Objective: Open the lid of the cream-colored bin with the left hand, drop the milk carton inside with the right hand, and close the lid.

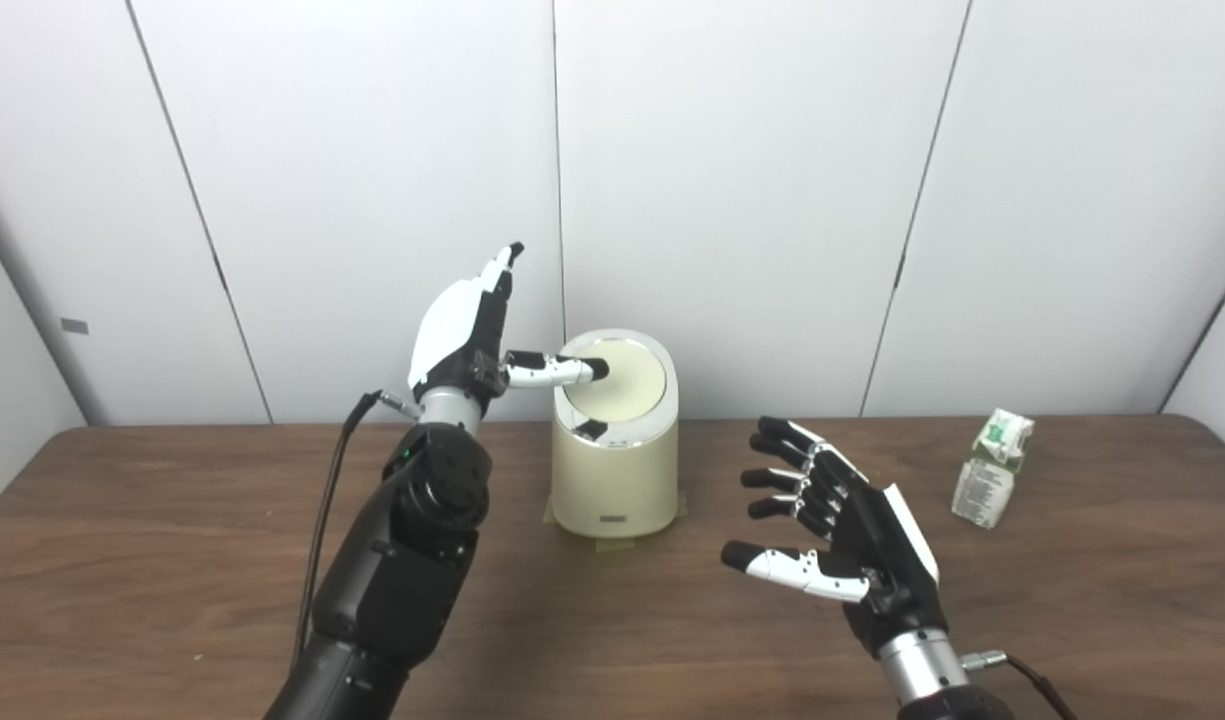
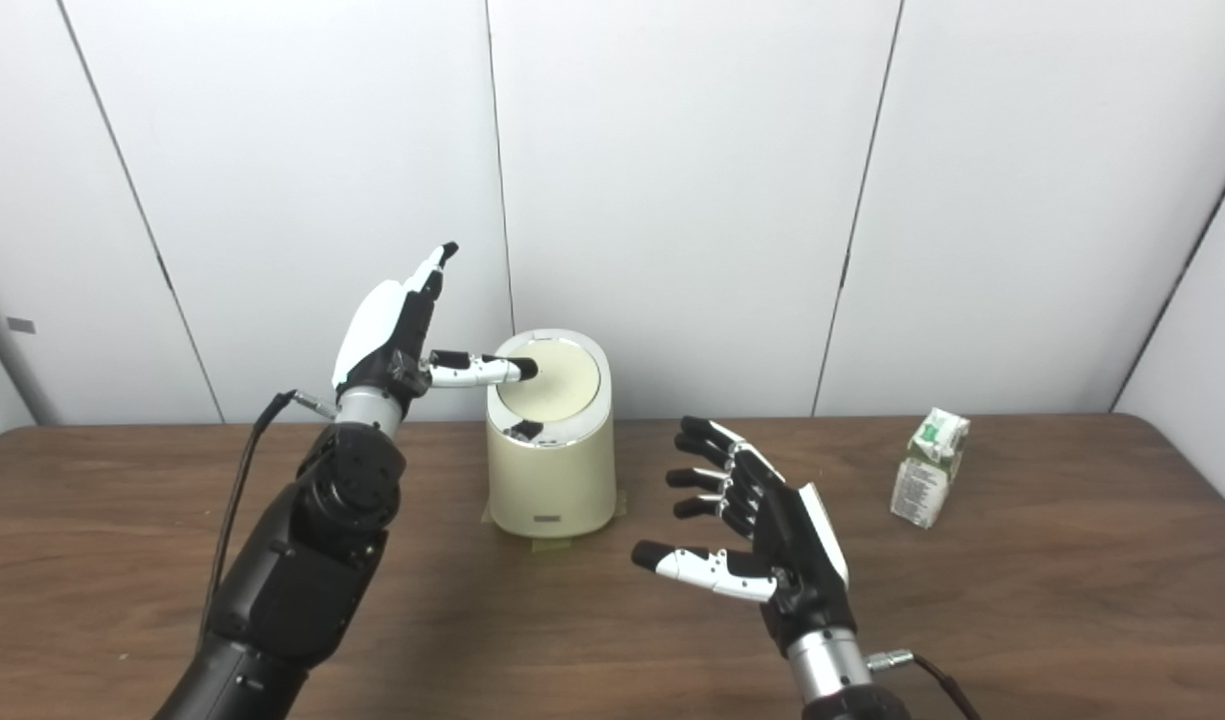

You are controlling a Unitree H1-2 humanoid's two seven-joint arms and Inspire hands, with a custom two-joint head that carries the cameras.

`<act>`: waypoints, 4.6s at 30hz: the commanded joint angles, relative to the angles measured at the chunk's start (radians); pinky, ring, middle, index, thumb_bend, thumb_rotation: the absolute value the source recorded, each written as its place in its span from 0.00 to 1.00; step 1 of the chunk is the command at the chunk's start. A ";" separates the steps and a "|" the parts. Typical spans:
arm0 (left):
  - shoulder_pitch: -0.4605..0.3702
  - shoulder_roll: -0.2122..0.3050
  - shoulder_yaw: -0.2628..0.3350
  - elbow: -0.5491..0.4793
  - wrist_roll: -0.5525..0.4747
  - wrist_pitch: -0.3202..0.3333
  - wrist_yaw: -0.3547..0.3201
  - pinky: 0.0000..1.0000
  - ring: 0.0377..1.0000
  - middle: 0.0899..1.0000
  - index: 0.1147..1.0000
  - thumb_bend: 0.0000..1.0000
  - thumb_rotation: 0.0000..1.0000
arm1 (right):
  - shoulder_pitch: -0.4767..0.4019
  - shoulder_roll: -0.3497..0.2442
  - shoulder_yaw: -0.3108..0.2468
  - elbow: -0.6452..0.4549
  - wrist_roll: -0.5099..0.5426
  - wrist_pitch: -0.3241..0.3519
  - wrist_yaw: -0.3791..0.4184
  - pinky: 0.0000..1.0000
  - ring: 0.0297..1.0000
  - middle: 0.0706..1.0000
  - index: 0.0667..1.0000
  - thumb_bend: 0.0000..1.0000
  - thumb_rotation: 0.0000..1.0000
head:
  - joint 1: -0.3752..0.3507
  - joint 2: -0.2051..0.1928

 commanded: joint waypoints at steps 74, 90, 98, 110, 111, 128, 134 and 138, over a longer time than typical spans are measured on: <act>0.094 -0.017 0.139 -0.236 -0.216 -0.249 -0.063 0.70 0.85 0.88 0.90 0.79 0.32 | -0.015 -0.017 0.004 -0.080 0.008 0.015 -0.002 0.58 0.68 0.79 0.78 0.75 0.23 | 0.029 0.022; 0.464 0.026 0.284 -0.482 -0.451 -0.295 -0.115 0.52 0.61 0.69 0.72 0.71 0.23 | -0.018 -0.031 -0.010 -0.060 0.024 0.009 0.003 0.58 0.68 0.80 0.79 0.77 0.24 | 0.029 0.019; 0.604 0.015 0.299 -0.456 -0.474 -0.417 -0.102 0.50 0.56 0.61 0.64 0.67 0.11 | -0.017 -0.036 -0.024 -0.049 0.038 -0.011 0.000 0.59 0.68 0.81 0.80 0.76 0.19 | 0.023 0.008; 0.662 0.042 0.319 -0.375 -0.534 -0.514 -0.122 0.49 0.60 0.66 0.66 0.60 0.07 | -0.138 -0.234 -0.091 -0.009 -0.128 -0.024 -0.028 0.62 0.73 0.81 0.82 0.80 0.18 | -0.299 -0.073; 0.660 0.051 0.320 -0.371 -0.534 -0.513 -0.126 0.50 0.60 0.66 0.66 0.60 0.06 | -0.163 -0.254 -0.099 -0.027 -0.139 0.016 -0.024 0.61 0.73 0.81 0.82 0.79 0.18 | -0.335 -0.086; 0.647 0.071 0.335 -0.360 -0.646 -0.456 -0.185 0.57 0.61 0.66 0.70 0.58 0.03 | -0.343 -0.549 -0.244 0.153 -0.201 0.190 0.020 0.65 0.85 0.93 0.86 0.82 0.14 | -0.390 -0.101; 0.647 0.067 0.336 -0.361 -0.655 -0.464 -0.189 0.54 0.61 0.66 0.73 0.59 0.08 | -0.345 -0.584 -0.224 0.265 -0.150 0.161 0.063 0.86 0.95 0.95 0.91 0.82 0.17 | -0.393 -0.100; 0.648 0.070 0.333 -0.366 -0.644 -0.461 -0.188 0.55 0.62 0.67 0.74 0.58 0.06 | -0.352 -0.581 -0.218 0.340 -0.124 0.169 0.068 0.83 0.95 0.96 0.91 0.84 0.13 | -0.387 -0.096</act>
